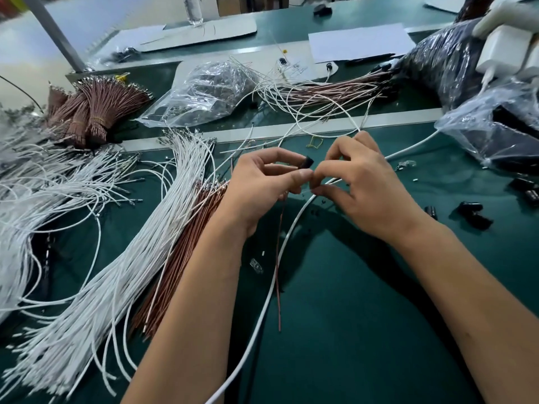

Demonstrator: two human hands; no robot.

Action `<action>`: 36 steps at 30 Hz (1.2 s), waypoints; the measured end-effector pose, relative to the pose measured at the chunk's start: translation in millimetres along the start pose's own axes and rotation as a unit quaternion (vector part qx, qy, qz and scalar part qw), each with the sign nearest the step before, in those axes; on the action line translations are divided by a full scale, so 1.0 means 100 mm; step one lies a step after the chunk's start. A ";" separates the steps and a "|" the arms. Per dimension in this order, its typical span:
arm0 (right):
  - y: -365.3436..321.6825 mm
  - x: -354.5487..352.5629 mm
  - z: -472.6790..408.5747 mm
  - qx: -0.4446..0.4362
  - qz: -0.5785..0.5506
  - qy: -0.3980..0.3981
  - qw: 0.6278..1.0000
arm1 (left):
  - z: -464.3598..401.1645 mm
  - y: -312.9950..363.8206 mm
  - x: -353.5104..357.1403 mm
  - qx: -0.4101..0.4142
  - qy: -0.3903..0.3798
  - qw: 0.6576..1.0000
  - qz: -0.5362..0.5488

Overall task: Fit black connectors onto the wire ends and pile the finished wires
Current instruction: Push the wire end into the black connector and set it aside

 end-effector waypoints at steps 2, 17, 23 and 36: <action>0.00 -0.02 0.00 -0.005 0.005 0.015 1.000 | -0.01 -0.01 0.02 0.003 0.012 1.000 -0.017; 0.01 -0.08 0.00 -0.002 -0.001 0.067 0.998 | -0.01 -0.10 0.03 -0.064 -0.019 0.998 0.002; 0.24 0.11 0.11 0.308 -0.393 0.150 0.853 | -0.02 -0.06 0.07 -0.032 0.025 0.995 0.090; 0.21 -0.15 0.08 0.257 -0.552 0.236 0.757 | -0.01 -0.06 0.10 -0.039 -0.007 0.997 0.062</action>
Point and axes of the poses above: each hand's wrist, its own z-axis away from the middle knuckle, its own x-axis out of the palm, y = z × x, the point moved 5 cm from there along -z, towards the middle knuckle, and after that the axes turned 6 degrees about -x, right-handed, at the moved point
